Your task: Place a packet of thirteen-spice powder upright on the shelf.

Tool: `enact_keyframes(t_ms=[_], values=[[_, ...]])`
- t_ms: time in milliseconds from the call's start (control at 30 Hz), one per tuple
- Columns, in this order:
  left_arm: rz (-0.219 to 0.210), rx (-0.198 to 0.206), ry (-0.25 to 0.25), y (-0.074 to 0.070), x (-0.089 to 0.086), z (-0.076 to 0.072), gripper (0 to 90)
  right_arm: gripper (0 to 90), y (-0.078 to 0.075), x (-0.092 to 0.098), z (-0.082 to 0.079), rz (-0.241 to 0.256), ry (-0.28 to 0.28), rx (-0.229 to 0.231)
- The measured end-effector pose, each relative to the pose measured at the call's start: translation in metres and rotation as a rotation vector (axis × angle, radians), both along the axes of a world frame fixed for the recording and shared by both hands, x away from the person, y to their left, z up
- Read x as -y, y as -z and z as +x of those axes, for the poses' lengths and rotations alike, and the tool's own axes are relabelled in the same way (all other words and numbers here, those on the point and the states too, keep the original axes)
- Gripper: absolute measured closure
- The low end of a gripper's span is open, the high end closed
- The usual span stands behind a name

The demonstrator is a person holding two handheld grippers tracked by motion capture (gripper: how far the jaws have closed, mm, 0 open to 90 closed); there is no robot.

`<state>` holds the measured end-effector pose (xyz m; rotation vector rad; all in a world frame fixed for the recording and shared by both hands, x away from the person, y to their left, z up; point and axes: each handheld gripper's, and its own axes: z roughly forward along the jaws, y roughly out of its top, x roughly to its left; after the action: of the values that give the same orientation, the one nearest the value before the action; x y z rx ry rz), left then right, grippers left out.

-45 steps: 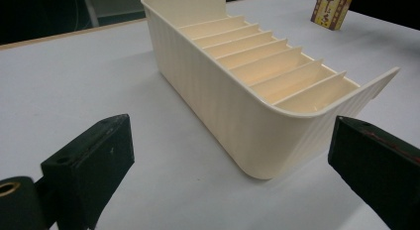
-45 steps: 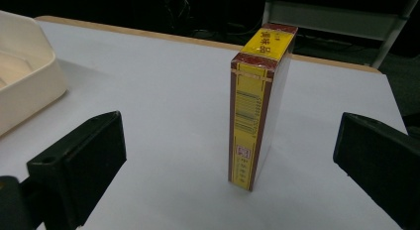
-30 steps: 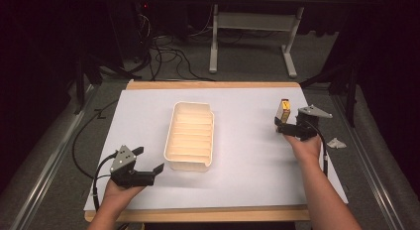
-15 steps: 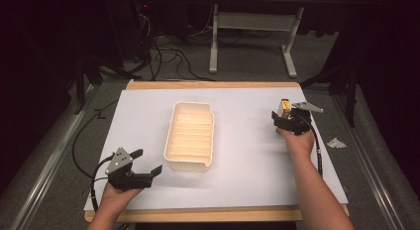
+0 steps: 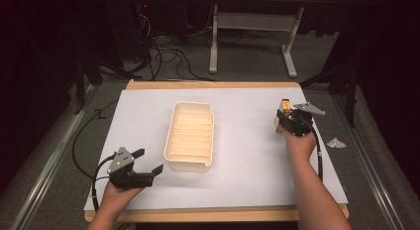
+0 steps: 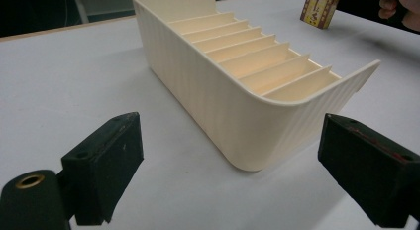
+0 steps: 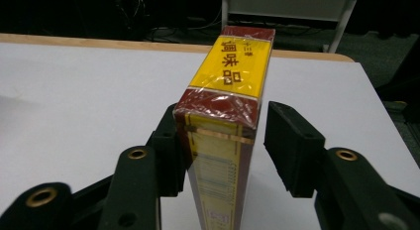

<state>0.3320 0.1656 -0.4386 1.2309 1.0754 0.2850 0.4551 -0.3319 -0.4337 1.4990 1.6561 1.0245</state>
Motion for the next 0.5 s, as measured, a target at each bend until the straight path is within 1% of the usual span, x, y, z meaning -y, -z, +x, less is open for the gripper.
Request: enact_keyframes(t_ms=[33, 67, 100, 167, 267, 300, 333, 367, 433, 500], values=[[0.002, 0.0, 0.0, 0.0, 0.0, 0.001, 11.5, 58.1, 0.0, -0.001, -0.001, -0.001, 0.003, 0.0], [0.002, -0.001, 0.0, 0.001, 0.0, 0.001, 11.5, 58.1, 0.0, -0.001, -0.001, -0.001, 0.003, 0.0], [0.008, -0.002, 0.003, 0.001, 0.0, 0.001, 11.6, 64.0, 0.0, -0.001, -0.001, -0.006, 0.007, 0.006], [0.005, -0.003, 0.004, 0.001, 0.001, 0.001, 11.8, 67.3, -0.001, -0.002, -0.002, -0.028, 0.023, 0.013], [0.005, -0.001, 0.005, 0.001, 0.001, 0.001, 12.4, 68.2, -0.002, 0.0, -0.002, -0.028, 0.011, 0.01], [0.005, 0.0, 0.005, 0.001, 0.001, 0.001, 12.5, 68.3, -0.004, 0.001, -0.005, -0.035, 0.002, 0.021], [0.005, 0.0, 0.005, 0.001, 0.001, 0.001, 12.6, 68.3, -0.004, 0.001, -0.005, -0.035, 0.002, 0.021], [0.0, 0.001, 0.002, 0.001, 0.001, 0.001, 12.8, 68.4, -0.006, 0.002, -0.008, -0.024, -0.014, 0.031], [-0.003, 0.004, -0.001, 0.001, 0.001, 0.002, 13.0, 68.4, -0.008, 0.002, -0.011, -0.022, -0.027, 0.038], [-0.005, 0.007, -0.004, 0.001, 0.001, 0.003, 13.3, 68.4, -0.01, 0.002, -0.015, -0.019, -0.037, 0.055]])
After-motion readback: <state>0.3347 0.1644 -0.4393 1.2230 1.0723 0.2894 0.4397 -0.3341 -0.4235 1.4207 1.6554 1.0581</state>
